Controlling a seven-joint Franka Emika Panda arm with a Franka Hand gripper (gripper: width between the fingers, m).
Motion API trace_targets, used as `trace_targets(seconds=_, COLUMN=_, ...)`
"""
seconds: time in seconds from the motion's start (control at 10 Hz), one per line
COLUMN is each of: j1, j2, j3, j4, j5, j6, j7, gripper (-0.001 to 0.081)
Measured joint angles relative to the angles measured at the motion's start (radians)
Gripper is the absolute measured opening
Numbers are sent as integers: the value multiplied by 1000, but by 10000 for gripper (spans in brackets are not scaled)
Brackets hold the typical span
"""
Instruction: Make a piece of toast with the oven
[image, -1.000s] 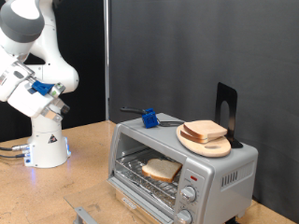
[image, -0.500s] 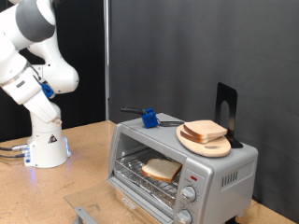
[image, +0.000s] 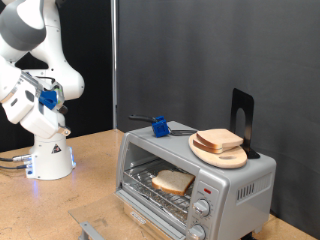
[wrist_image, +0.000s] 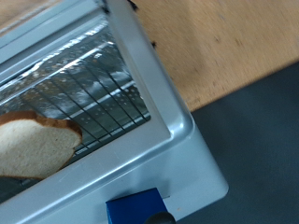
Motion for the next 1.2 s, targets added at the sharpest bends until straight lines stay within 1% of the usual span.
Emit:
trace_targets(seconds=0.1, j1=-3, j2=-7, j3=0, j4=-14, j5=17, j6=-2, j7=47, gripper=808)
trace_targets(seconds=0.2, j1=-3, j2=-6, j3=0, j4=-13, j5=13, j6=-1, j7=27, gripper=808)
trace_targets(seconds=0.3, j1=-3, j2=3, j3=0, j4=-9, j5=-10, j6=-49, j7=65, gripper=808)
trace_targets(seconds=0.4, j1=-3, j2=28, j3=0, j4=1, j5=-33, j6=-122, j7=139, gripper=808)
trace_targets(seconds=0.7, j1=-5, j2=148, j3=-5, j4=36, j5=-97, j6=-342, j7=323, gripper=808)
trace_targets(seconds=0.8, j1=-6, j2=205, j3=-6, j4=72, j5=-114, j6=-401, j7=366, gripper=808)
trace_targets(seconds=0.9, j1=-5, j2=200, j3=-6, j4=67, j5=-108, j6=-375, j7=342, gripper=808)
trace_targets(seconds=1.0, j1=-7, j2=198, j3=-9, j4=64, j5=-90, j6=-374, j7=348, gripper=808)
trace_targets(seconds=1.1, j1=-16, j2=208, j3=-22, j4=64, j5=-42, j6=-395, j7=407, gripper=808)
trace_targets(seconds=1.2, j1=-34, j2=229, j3=-44, j4=71, j5=8, j6=-425, j7=473, gripper=808)
